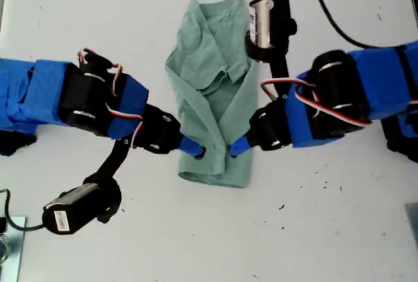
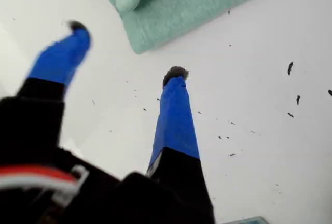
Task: Fold t shirt
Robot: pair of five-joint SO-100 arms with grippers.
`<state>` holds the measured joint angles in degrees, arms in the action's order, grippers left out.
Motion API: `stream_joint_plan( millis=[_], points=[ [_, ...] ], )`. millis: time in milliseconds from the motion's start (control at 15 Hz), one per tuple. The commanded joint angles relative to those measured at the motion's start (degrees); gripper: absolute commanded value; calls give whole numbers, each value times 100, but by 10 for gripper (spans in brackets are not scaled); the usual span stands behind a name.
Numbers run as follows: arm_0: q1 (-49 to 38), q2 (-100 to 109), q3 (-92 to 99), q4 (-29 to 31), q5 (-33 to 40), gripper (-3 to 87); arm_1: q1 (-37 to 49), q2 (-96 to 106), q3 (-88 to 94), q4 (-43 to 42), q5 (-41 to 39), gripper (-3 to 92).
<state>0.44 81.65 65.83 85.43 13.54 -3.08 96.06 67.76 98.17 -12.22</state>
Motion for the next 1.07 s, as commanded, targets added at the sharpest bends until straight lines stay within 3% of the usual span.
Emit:
stream_joint_plan(
  millis=[0,200,467,600,667,733,800,1000],
  points=[
    [35,-202,-325,-35,70,286,-141,-378,-466,-70,141,368],
    [18,-914,-325,-220,53,300,-290,-1125,-492,-246,492,358],
    [-158,-2127,-571,-1028,44,305,-299,-2285,-352,-1107,615,358],
    [-88,-2689,-694,-1169,-9,232,-369,-3173,-422,-1591,642,329],
    [9,-2953,-729,-1213,-97,57,-448,-3524,-501,-1679,712,253],
    [123,-3120,-782,-1248,-114,-2,-519,-3709,-501,-1661,914,100],
    [220,-3138,-791,-1257,-176,-3,-580,-3753,-501,-1644,923,8],
    [677,-2206,-791,-1178,-193,-3,-712,-2707,-563,-1274,483,-8]
  ],
)
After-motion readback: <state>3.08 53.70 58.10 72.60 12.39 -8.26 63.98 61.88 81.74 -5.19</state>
